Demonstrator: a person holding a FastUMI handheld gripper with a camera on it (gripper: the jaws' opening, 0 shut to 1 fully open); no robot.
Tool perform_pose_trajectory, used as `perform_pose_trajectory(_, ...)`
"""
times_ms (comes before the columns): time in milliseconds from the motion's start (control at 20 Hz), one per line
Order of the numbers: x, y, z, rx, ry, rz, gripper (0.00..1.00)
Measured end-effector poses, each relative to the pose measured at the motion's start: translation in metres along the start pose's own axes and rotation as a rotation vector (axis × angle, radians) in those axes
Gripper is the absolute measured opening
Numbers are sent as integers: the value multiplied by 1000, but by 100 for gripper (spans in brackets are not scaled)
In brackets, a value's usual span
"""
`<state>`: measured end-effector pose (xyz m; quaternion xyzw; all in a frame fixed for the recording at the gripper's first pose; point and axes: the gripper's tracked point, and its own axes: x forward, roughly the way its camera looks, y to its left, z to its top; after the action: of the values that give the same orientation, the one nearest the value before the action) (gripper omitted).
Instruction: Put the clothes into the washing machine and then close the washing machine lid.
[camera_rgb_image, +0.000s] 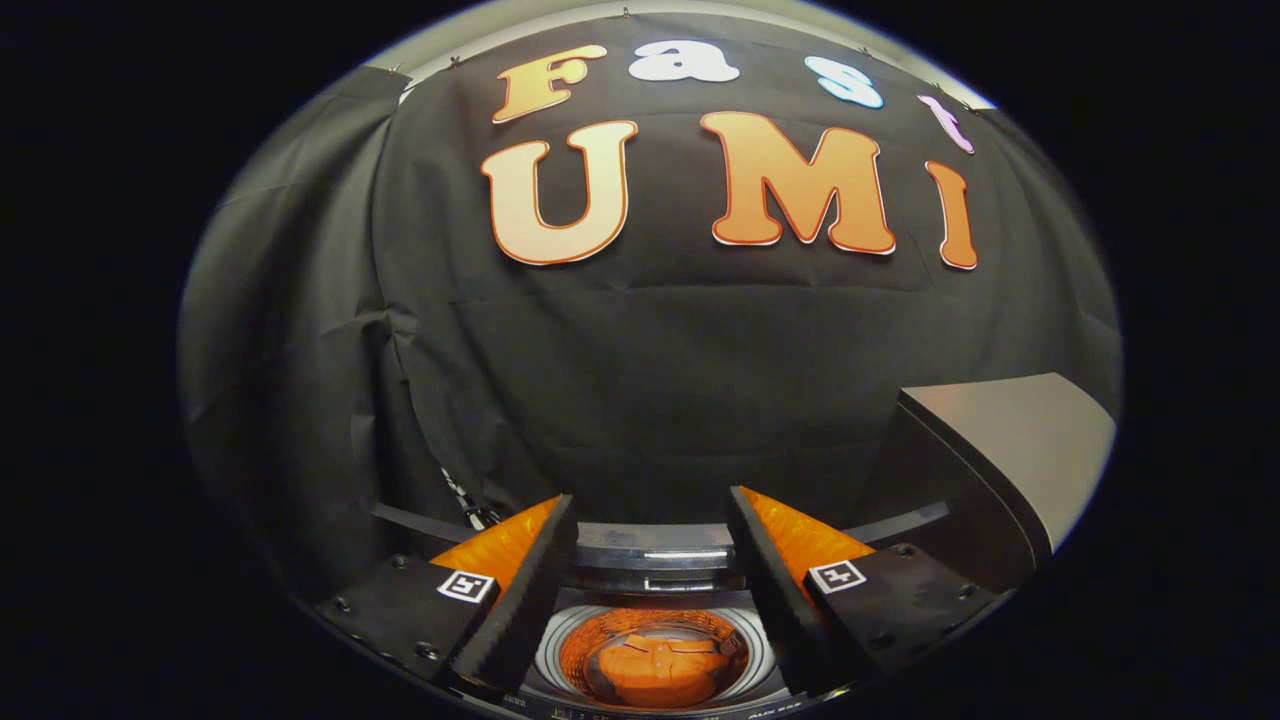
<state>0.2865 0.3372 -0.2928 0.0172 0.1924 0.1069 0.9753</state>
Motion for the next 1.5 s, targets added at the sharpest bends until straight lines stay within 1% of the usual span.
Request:
perform_pose_trajectory(50, -1, -1, -8, 2, 11, -5, 98)
perform_pose_trajectory(200, -11, 0, -72, 36, 170, -5, 100)
perform_pose_trajectory(300, -11, 2, -106, 75, 202, 2, 100)
perform_pose_trajectory(400, -13, 5, -122, 100, 237, 2, 99)
perform_pose_trajectory(600, -19, 5, -128, 89, 247, 8, 98)
perform_pose_trajectory(700, -21, 4, -114, 82, 232, 11, 98)
perform_pose_trajectory(800, -26, 2, -91, 79, 203, 12, 98)
perform_pose_trajectory(1050, -57, -7, -10, 72, 93, 8, 98)
perform_pose_trajectory(1150, -75, -14, 33, 60, 33, 8, 98)
perform_pose_trajectory(1300, -108, -26, 86, 54, -45, 5, 98)
perform_pose_trajectory(1400, -134, -36, 114, 80, -93, 3, 98)
perform_pose_trajectory(1500, -155, -49, 132, 137, -129, 3, 98)
